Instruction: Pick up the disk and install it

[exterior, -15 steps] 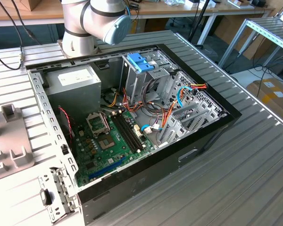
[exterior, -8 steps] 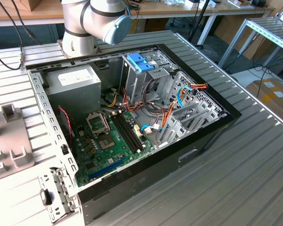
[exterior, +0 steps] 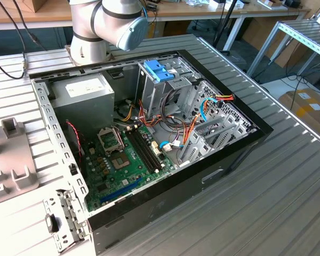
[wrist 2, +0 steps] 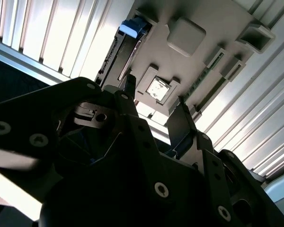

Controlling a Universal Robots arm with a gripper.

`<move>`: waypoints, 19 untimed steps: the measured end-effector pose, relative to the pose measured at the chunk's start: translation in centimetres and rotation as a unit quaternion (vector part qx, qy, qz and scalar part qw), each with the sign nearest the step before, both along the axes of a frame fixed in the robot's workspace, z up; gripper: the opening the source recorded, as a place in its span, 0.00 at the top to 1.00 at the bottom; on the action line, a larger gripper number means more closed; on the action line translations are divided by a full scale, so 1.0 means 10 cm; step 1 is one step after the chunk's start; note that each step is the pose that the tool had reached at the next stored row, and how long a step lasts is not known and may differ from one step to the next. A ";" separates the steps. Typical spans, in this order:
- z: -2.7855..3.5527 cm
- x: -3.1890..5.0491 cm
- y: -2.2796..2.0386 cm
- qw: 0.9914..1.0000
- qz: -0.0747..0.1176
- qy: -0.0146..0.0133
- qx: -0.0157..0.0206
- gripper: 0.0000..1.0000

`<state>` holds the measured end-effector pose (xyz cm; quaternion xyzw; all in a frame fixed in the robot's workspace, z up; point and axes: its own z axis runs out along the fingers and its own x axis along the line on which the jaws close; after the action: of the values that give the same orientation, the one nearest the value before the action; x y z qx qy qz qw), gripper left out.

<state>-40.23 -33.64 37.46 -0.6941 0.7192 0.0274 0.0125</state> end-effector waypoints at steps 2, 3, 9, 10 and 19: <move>-0.002 0.000 0.002 1.000 0.000 0.000 0.000 0.46; -0.002 0.000 0.003 1.000 0.000 0.000 0.000 0.46; -0.014 -0.007 0.013 1.000 0.000 0.000 0.000 0.46; -0.015 -0.009 0.014 1.000 0.000 0.000 0.000 0.46; -0.055 -0.015 0.023 1.000 0.000 0.000 0.000 0.46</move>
<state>-40.38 -33.41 36.91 -0.6941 0.7192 0.0274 0.0124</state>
